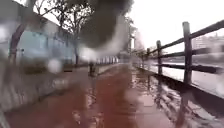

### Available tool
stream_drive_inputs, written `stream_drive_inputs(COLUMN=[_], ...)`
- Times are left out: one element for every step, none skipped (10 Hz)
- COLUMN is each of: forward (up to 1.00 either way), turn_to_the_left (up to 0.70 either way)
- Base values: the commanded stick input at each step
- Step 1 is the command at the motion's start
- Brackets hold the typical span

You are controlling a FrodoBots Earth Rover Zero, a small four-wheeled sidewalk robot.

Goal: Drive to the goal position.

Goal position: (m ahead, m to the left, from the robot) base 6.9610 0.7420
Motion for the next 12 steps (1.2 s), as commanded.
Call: stream_drive_inputs(forward=[1.0,1.0,1.0,1.0,1.0,1.0,1.0,1.0,1.0,1.0,1.0,1.0], turn_to_the_left=[0.01,0.01,0.01,0.01,0.01,0.01,0.01,0.01,0.01,0.01,0.01,0.01])
